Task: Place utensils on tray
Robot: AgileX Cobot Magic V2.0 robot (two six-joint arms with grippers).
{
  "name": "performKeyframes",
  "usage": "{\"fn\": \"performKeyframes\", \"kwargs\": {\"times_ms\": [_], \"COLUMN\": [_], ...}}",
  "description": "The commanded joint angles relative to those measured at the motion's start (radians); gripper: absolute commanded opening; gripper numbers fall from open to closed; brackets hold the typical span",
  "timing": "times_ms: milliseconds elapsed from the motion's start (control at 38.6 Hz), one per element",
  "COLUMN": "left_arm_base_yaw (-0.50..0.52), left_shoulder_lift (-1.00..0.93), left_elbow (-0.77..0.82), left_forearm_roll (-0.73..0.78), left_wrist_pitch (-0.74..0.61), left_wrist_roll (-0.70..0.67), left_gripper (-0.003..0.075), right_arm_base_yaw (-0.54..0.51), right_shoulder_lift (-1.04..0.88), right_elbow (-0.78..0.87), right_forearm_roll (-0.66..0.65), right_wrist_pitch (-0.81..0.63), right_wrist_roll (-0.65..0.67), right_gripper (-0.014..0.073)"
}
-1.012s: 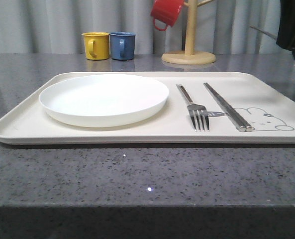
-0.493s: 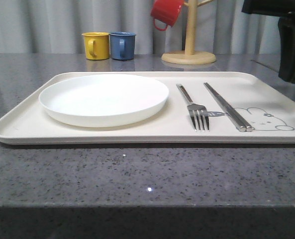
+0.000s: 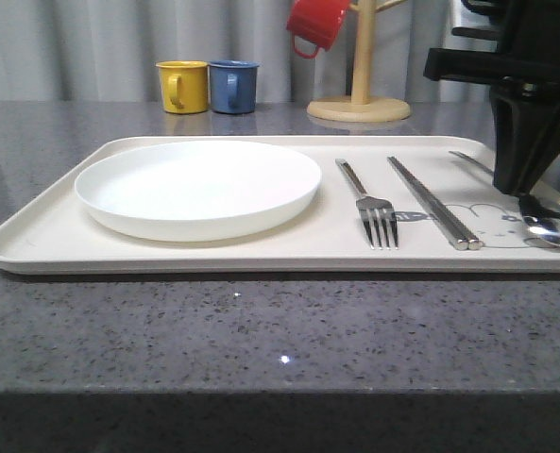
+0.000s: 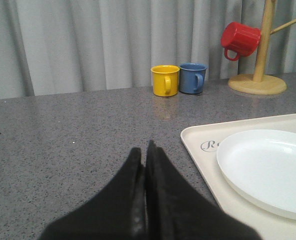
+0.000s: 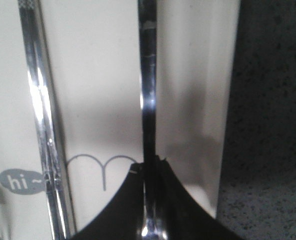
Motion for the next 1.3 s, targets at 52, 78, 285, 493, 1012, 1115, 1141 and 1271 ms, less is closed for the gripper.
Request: {"fn": "performKeyframes", "kwargs": {"times_ms": [52,78,285,493,1012,1115,1141,1271], "left_arm_base_yaw": [0.003,0.003,0.003,0.003,0.003,0.003,0.003,0.003], "left_shoulder_lift": [0.007,0.007,0.007,0.007,0.007,0.007,0.007,0.007], "left_elbow": [-0.029,-0.029,-0.029,-0.029,-0.029,-0.029,-0.029,-0.029], "left_forearm_roll": [-0.01,-0.01,-0.01,-0.01,-0.01,-0.01,-0.01,-0.01], "left_wrist_pitch": [-0.087,-0.087,-0.087,-0.087,-0.087,-0.087,-0.087,-0.087], "left_wrist_roll": [-0.009,-0.009,-0.009,-0.009,-0.009,-0.009,-0.009,-0.009], "left_gripper": [-0.0018,-0.0018,-0.0018,-0.0018,-0.0018,-0.0018,-0.0018,-0.0018], "right_arm_base_yaw": [-0.002,-0.002,-0.002,-0.002,-0.002,-0.002,-0.002,-0.002], "right_shoulder_lift": [-0.037,-0.034,-0.026,-0.024,-0.165,-0.253,-0.281,-0.42], "right_elbow": [-0.02,-0.02,-0.02,-0.025,-0.253,-0.197,-0.171,-0.012], "right_forearm_roll": [0.01,0.01,0.011,0.011,-0.167,-0.203,-0.206,-0.209], "right_wrist_pitch": [-0.019,-0.018,-0.017,-0.018,0.133,0.044,0.02,-0.156], "right_wrist_roll": [-0.001,-0.001,-0.001,-0.001,-0.035,-0.057,-0.057,-0.1], "right_gripper": [-0.0015,-0.0015,0.0064,0.0234,0.0088,-0.003,-0.0052,-0.0069]}}
